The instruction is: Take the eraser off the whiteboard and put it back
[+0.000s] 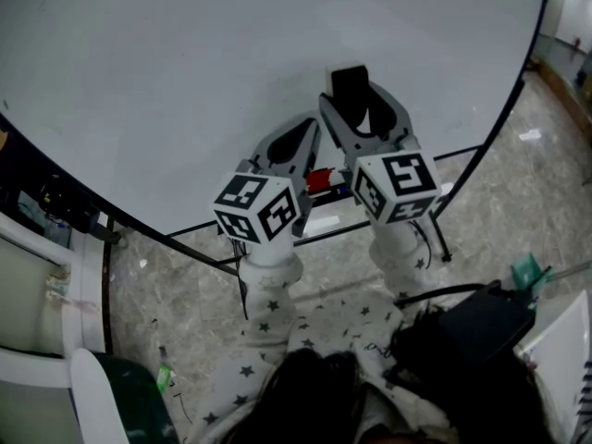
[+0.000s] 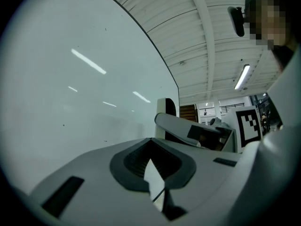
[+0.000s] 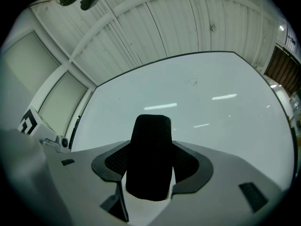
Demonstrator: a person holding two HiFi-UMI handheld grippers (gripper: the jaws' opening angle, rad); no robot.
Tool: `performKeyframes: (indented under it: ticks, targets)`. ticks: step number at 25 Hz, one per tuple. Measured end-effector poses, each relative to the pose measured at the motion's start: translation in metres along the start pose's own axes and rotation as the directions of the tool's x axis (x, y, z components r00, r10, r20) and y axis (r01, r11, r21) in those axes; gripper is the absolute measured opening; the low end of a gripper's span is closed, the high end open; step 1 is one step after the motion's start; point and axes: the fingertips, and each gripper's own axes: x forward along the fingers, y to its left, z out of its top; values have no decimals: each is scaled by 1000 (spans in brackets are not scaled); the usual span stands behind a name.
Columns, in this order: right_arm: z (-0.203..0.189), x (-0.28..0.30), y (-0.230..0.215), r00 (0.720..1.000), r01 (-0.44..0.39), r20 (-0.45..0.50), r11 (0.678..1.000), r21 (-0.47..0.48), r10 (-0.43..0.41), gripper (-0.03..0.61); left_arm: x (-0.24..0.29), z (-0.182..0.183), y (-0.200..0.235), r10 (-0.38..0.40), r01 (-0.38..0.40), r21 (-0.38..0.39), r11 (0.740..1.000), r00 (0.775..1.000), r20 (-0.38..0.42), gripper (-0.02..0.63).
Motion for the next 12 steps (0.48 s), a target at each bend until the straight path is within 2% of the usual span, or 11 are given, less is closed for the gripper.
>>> performKeyframes:
  ticks: [7, 12]
  targets:
    - [4, 8, 2, 1000, -9, 14, 1000, -18, 9, 260, -1, 1, 2, 12, -12, -1, 1000, 1000, 7, 2]
    - [-34, 101, 23, 1000, -22, -16, 999, -36, 21, 261, 8, 3, 95, 33, -34, -24, 999, 999, -8, 2]
